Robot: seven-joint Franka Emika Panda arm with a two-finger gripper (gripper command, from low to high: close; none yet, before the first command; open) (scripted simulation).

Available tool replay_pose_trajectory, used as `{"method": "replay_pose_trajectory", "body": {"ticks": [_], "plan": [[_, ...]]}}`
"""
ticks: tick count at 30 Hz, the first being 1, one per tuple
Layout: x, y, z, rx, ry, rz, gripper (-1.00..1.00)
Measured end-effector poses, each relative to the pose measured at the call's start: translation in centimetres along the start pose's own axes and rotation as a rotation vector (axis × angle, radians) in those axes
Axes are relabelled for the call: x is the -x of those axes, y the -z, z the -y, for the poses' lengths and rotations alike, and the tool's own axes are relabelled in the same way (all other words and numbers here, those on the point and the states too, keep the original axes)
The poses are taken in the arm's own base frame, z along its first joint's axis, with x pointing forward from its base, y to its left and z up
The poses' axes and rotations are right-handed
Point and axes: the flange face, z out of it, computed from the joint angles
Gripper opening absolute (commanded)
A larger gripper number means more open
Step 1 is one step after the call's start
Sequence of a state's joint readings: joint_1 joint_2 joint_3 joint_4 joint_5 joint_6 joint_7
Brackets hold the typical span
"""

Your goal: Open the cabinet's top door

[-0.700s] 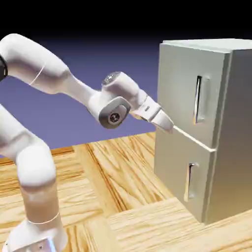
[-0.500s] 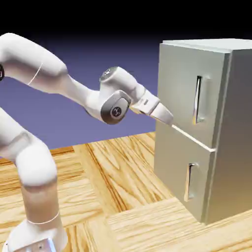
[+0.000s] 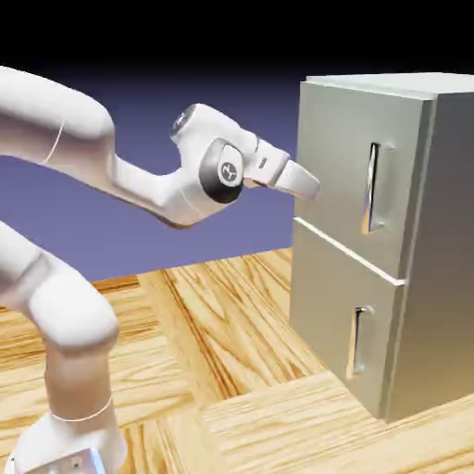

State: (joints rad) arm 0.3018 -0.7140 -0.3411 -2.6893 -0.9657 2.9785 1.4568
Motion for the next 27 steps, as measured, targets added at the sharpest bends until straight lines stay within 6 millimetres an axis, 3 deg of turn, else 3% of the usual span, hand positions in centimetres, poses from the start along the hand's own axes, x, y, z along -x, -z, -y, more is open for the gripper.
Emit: {"method": "replay_pose_trajectory", "body": {"ticks": [13, 27], "plan": [[-1.7, 1.8, -0.9, -0.095, -0.005, -0.131, 0.0], [-3.7, 1.3, -4.4, -0.215, -0.041, -0.267, 0.0]]}}
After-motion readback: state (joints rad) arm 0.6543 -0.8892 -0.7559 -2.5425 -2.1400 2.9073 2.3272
